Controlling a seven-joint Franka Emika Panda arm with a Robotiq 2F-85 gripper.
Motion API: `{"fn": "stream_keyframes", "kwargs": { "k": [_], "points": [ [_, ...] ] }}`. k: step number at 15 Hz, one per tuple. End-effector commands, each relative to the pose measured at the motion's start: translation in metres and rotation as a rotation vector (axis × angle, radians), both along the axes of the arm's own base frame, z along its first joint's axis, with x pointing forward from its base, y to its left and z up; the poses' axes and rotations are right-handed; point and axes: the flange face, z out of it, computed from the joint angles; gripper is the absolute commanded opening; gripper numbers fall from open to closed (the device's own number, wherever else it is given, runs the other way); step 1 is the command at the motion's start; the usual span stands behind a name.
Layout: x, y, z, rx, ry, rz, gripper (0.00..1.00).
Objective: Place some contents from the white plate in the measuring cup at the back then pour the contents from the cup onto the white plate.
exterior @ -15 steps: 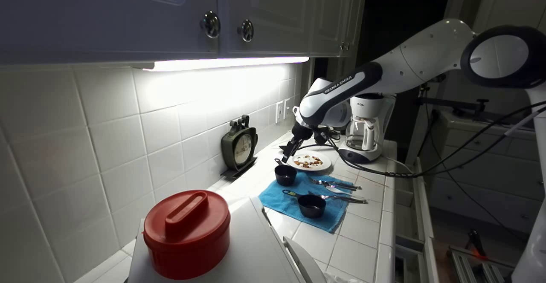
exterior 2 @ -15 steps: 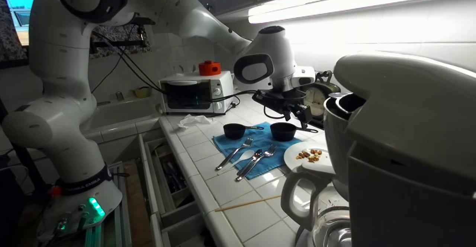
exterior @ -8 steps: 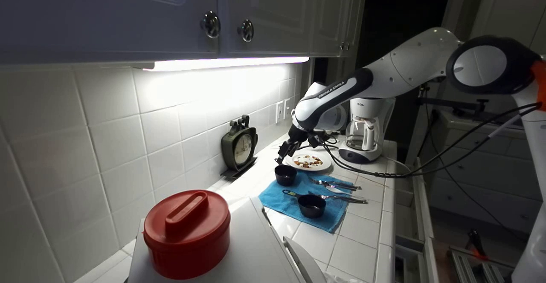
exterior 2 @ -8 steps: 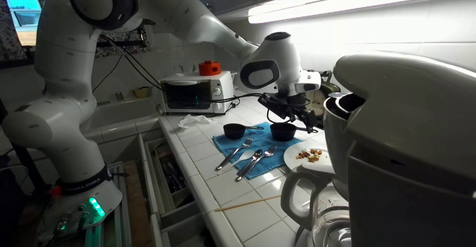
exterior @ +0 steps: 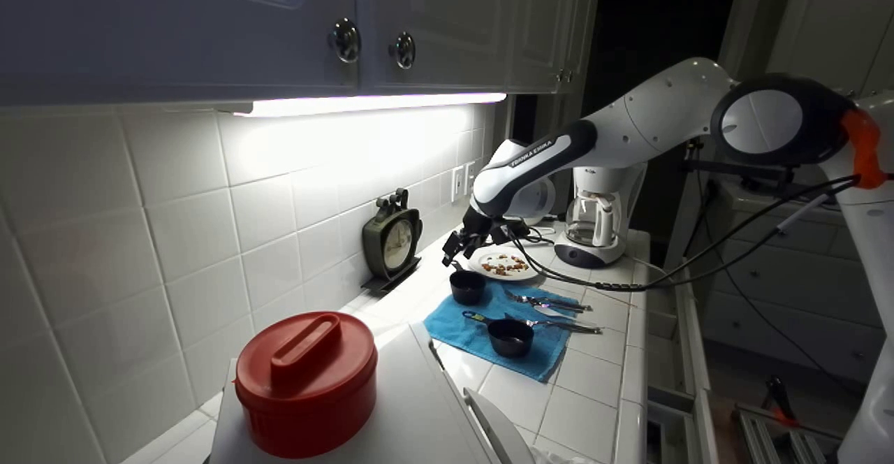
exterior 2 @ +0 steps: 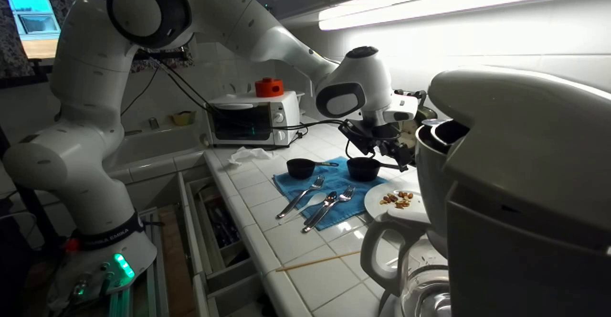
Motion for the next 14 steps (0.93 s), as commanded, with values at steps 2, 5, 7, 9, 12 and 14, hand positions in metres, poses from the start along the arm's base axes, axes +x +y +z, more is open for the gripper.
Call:
{"fn": "stream_keyframes", "kwargs": {
  "k": [2,5,7,9,12,14],
  "points": [
    [0.0133,0.0022,-0.0030,0.033,0.002,-0.044,0.76],
    [0.0147,0.0025,-0.0057,0.038,0.012,-0.048,0.59],
    [0.0146,0.0026,-0.0057,0.035,0.015,-0.046,0.44],
    [0.0150,0.0021,-0.0056,0.036,0.020,-0.044,0.30],
    [0.0137,0.0015,-0.0052,0.036,0.028,-0.041,0.09],
    [0.0118,0.0010,-0.0042,0.043,0.036,-0.039,0.02]
  ]
}}
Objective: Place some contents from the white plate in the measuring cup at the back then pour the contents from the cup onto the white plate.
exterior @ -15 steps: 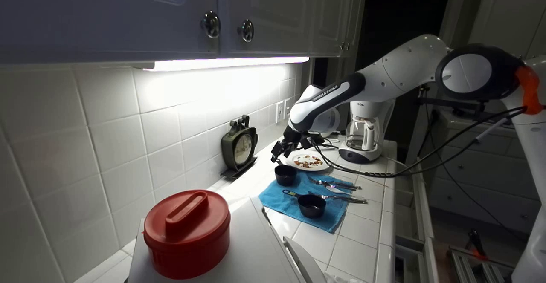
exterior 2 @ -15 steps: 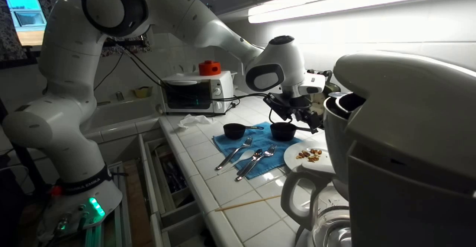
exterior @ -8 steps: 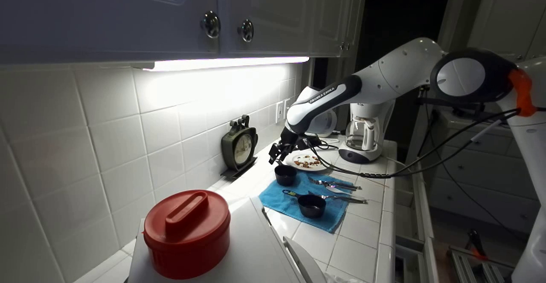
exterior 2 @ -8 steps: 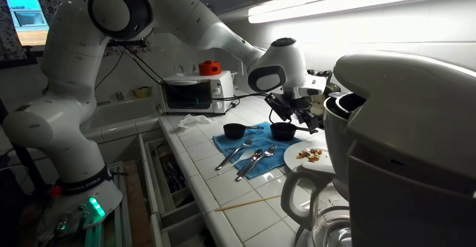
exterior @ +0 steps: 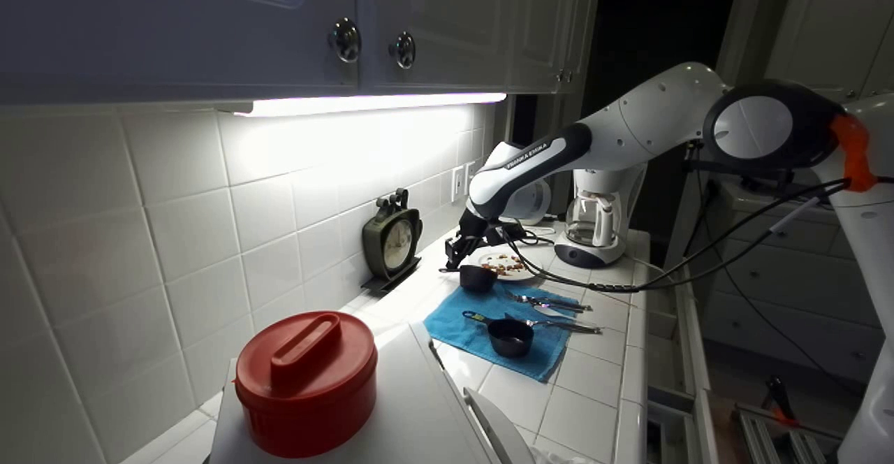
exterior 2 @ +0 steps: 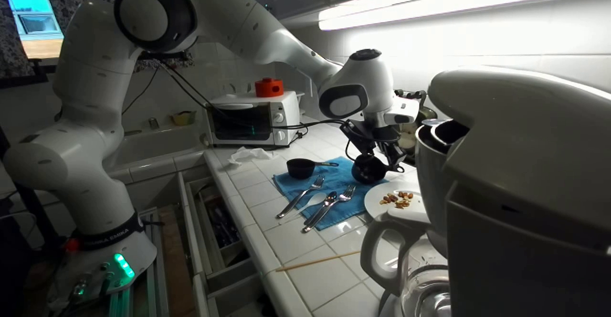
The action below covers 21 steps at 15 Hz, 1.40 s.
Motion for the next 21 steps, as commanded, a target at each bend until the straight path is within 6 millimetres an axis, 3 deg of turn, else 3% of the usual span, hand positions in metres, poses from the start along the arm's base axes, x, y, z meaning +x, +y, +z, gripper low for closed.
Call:
{"fn": "stream_keyframes", "kwargs": {
  "k": [1,8,9,12,17,21],
  "points": [
    [0.003,-0.002,0.004,0.013,0.020,-0.007,0.00],
    [0.001,-0.005,0.010,-0.001,0.036,0.001,0.01],
    [0.000,-0.005,0.010,-0.002,0.036,0.001,0.26],
    [0.000,-0.004,0.015,-0.003,0.023,0.001,0.29],
    [0.001,0.003,0.026,-0.003,0.007,0.012,0.63],
    [0.006,0.013,0.020,0.002,0.022,0.026,0.90]
  ]
}}
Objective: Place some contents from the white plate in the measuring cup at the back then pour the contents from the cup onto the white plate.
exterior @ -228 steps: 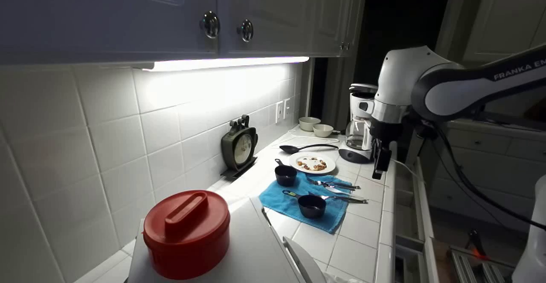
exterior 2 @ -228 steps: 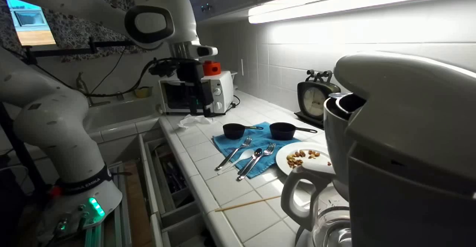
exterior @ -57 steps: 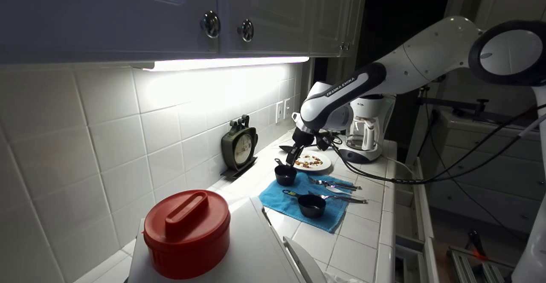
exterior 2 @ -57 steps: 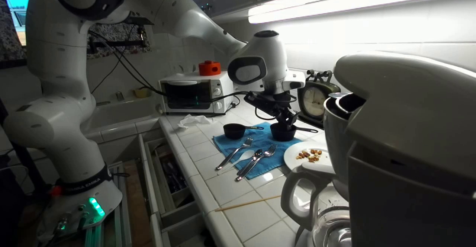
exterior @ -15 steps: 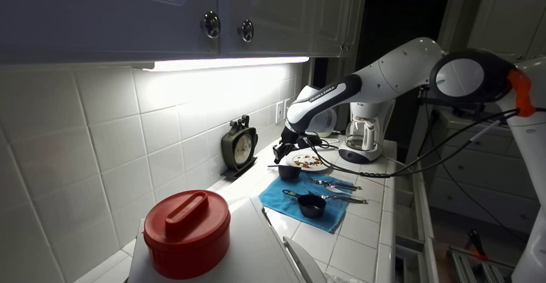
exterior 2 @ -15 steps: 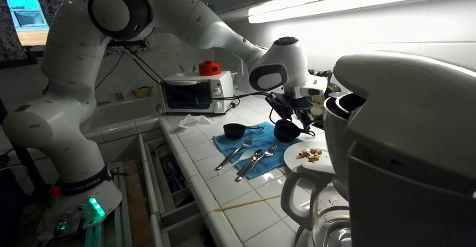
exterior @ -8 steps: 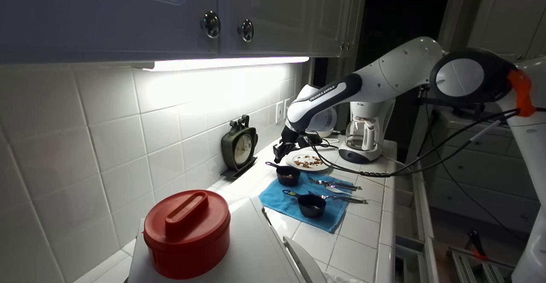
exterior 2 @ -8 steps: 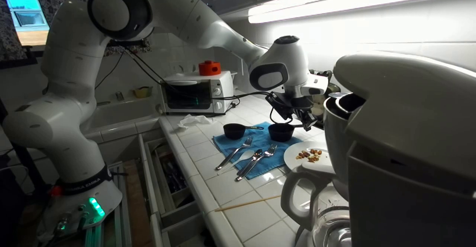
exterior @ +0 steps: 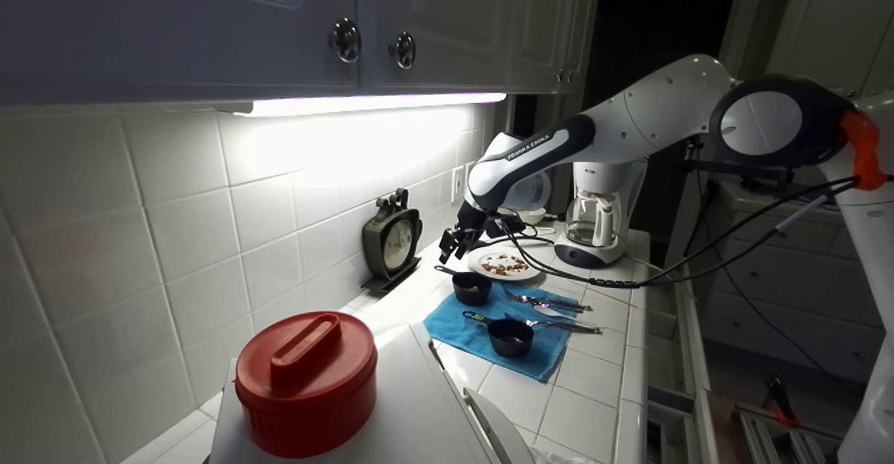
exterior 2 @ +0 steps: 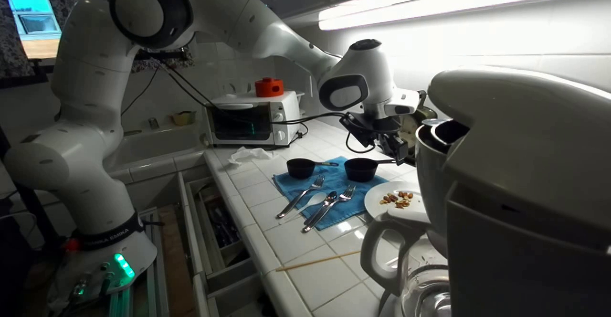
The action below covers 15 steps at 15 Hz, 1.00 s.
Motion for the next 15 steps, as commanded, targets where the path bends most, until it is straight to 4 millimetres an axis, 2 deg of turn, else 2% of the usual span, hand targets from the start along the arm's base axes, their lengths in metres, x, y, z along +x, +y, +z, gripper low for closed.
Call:
{"fn": "stream_keyframes", "kwargs": {
  "k": [1,5,6,7,8,15],
  "points": [
    [0.005,0.011,-0.003,0.012,0.033,0.015,0.97],
    [0.008,0.025,-0.016,0.020,0.071,0.041,1.00],
    [0.009,0.027,-0.019,0.017,0.078,0.045,0.75],
    [0.010,0.028,-0.021,0.016,0.084,0.048,0.75],
    [0.010,0.030,-0.024,0.015,0.087,0.052,0.70],
    [0.009,0.030,-0.025,0.002,0.090,0.059,0.19]
  ]
}}
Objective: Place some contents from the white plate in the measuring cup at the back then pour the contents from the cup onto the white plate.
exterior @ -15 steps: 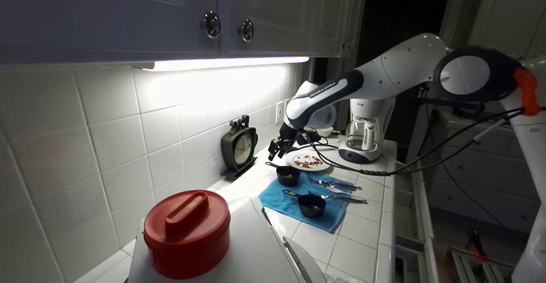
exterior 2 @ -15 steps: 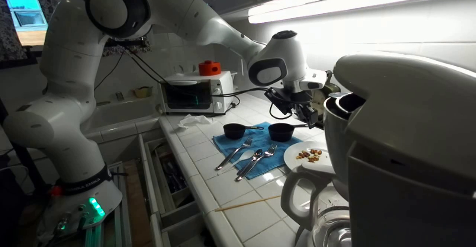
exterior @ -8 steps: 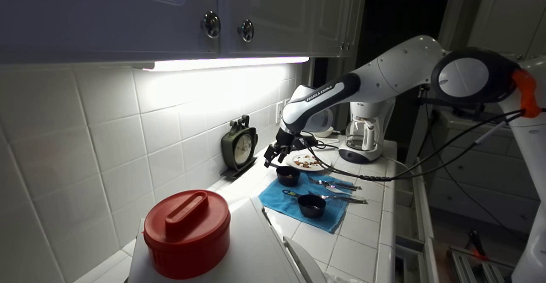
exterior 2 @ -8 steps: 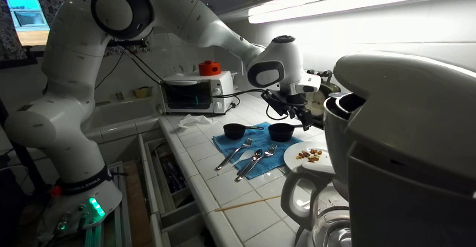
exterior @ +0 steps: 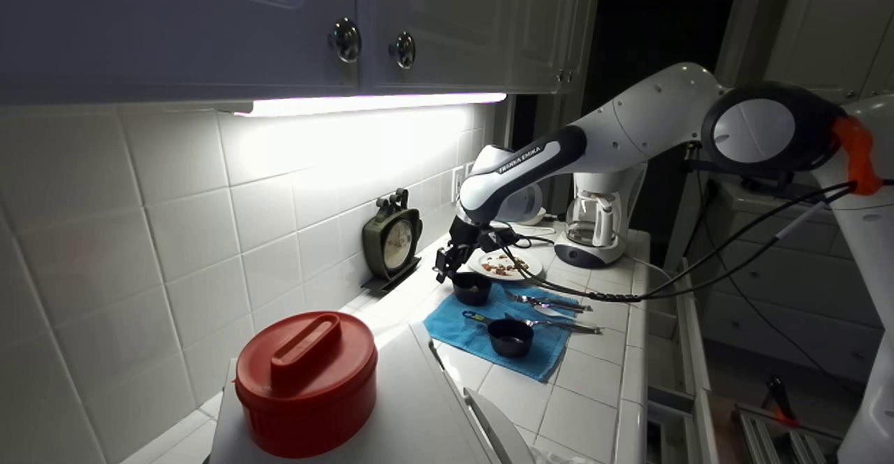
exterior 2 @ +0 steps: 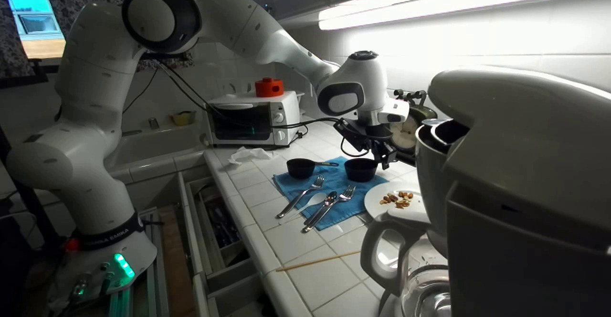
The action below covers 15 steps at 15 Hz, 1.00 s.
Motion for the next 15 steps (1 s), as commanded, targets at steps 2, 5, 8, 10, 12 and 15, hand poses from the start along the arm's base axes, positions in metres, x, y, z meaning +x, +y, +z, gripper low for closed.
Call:
{"fn": "stream_keyframes", "kwargs": {
  "k": [2,5,8,10,12,15],
  "points": [
    [-0.001,-0.004,0.004,-0.018,0.020,-0.009,0.05],
    [-0.005,-0.007,0.008,-0.007,0.035,-0.015,0.08],
    [-0.013,-0.006,0.020,0.030,0.059,-0.012,0.08],
    [-0.019,-0.007,0.032,0.050,0.062,-0.001,0.08],
    [-0.022,-0.009,0.045,0.059,0.060,0.001,0.08],
    [-0.027,-0.013,0.063,0.011,0.039,-0.001,0.08]
  ]
}}
